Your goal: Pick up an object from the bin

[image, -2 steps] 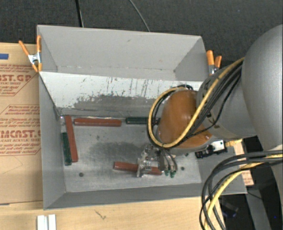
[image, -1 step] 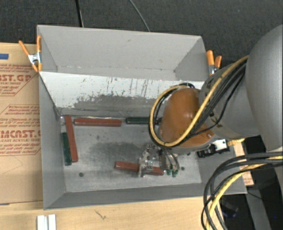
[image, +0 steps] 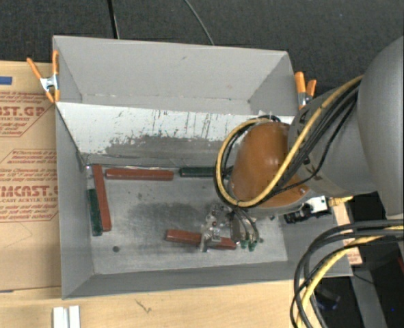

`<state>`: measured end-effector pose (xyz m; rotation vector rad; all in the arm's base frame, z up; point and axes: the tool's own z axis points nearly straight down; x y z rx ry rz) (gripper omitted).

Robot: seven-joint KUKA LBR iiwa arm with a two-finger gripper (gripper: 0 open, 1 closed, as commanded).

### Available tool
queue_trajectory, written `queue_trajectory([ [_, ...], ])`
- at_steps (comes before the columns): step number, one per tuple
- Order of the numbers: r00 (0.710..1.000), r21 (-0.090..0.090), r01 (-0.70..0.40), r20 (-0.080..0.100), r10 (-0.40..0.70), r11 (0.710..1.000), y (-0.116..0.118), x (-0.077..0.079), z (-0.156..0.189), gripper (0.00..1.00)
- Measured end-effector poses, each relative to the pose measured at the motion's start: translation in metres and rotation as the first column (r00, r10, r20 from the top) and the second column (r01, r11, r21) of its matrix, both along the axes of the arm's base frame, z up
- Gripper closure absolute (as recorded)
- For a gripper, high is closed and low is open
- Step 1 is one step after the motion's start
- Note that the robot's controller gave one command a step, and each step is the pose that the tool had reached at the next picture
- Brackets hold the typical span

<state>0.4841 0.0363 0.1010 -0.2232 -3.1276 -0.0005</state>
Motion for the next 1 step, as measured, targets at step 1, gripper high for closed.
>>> queue_trajectory([
  [1,1.0,0.0,0.0,-0.001,0.0,1.0,0.0003,-0.0004,0.0199,1.0],
])
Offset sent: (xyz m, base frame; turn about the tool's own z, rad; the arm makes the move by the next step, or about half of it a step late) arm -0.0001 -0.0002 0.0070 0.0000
